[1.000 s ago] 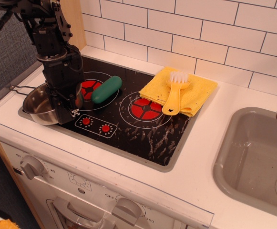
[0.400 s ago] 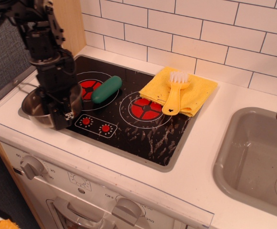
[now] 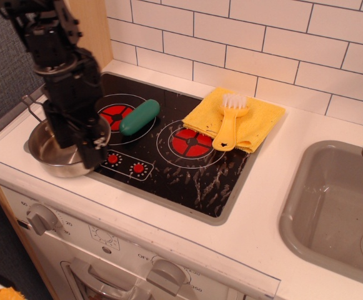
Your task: Move the pot to the bottom left corner of stove
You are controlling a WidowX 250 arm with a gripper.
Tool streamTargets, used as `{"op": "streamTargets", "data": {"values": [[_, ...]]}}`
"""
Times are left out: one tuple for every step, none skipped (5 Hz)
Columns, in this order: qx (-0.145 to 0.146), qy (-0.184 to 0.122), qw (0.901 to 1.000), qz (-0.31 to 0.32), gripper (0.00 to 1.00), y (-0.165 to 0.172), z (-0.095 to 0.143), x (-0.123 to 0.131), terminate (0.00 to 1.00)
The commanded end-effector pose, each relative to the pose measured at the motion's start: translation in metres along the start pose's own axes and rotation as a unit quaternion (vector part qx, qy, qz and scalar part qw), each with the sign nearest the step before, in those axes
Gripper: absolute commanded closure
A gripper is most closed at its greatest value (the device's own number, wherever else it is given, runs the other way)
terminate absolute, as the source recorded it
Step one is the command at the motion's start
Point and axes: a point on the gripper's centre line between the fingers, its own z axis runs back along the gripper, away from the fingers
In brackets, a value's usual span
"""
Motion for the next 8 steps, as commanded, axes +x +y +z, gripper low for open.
{"op": "streamTargets", "data": {"values": [[0.046,-0.008,0.9962,0.073,0.00,-0.0121,0.0094,0.0049,0.00],[0.089,0.007,0.9864,0.138,0.00,-0.0184,0.0108,0.0037,0.00],[0.089,0.007,0.9864,0.138,0.00,-0.0184,0.0108,0.0037,0.00],[0.089,0.007,0.9864,0.138,0.00,-0.0184,0.0108,0.0037,0.00],[0.089,0.007,0.9864,0.138,0.00,-0.0184,0.0108,0.0037,0.00],[0.089,0.007,0.9864,0.138,0.00,-0.0184,0.0108,0.0037,0.00],[0.089,0.007,0.9864,0.138,0.00,-0.0184,0.0108,0.0037,0.00],[0.089,0.007,0.9864,0.138,0.00,-0.0184,0.0108,0.0037,0.00]]}}
